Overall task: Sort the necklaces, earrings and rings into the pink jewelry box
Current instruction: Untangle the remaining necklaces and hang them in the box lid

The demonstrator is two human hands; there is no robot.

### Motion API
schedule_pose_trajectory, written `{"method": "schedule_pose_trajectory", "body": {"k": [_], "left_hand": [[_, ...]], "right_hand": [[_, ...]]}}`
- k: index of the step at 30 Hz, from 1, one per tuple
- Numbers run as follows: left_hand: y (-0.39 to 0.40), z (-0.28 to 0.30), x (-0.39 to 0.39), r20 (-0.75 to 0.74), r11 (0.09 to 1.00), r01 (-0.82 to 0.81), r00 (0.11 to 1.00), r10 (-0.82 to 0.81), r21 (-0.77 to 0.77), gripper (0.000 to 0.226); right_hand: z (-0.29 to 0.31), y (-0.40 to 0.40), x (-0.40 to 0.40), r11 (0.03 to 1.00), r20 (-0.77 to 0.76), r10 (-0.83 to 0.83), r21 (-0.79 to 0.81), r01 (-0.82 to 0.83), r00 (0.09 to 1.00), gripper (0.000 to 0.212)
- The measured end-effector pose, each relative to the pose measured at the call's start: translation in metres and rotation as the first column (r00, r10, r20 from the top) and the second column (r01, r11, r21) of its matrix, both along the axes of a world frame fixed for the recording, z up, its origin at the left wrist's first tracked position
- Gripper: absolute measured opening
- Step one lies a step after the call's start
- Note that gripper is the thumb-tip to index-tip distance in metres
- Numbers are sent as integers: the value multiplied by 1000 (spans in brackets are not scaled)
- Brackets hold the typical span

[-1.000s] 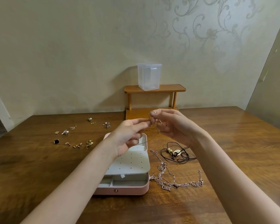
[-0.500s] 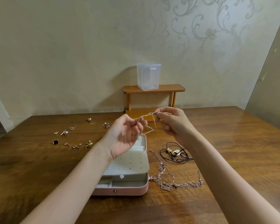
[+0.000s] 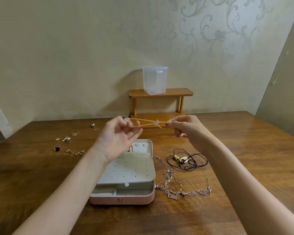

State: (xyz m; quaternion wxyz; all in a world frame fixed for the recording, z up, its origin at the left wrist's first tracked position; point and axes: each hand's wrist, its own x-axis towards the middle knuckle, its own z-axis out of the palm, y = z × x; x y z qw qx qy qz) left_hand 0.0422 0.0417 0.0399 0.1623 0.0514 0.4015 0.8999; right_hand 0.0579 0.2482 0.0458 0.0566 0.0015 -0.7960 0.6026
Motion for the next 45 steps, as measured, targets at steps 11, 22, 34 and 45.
{"method": "schedule_pose_trajectory", "body": {"k": [11, 22, 34, 45], "left_hand": [[6, 6, -2, -168, 868, -202, 976, 140, -454, 23], [-4, 17, 0, 72, 873, -9, 996, 51, -488, 20], [-3, 15, 10, -15, 857, 109, 991, -135, -503, 16], [3, 8, 11, -129, 752, 6, 984, -121, -659, 17]], "right_hand": [[-4, -4, -5, 956, -183, -108, -289, 51, 977, 20], [2, -21, -9, 445, -338, 316, 878, 176, 887, 32], [4, -36, -10, 788, -493, 144, 582, 202, 858, 73], [8, -35, -9, 908, -369, 44, 402, 117, 928, 72]]}}
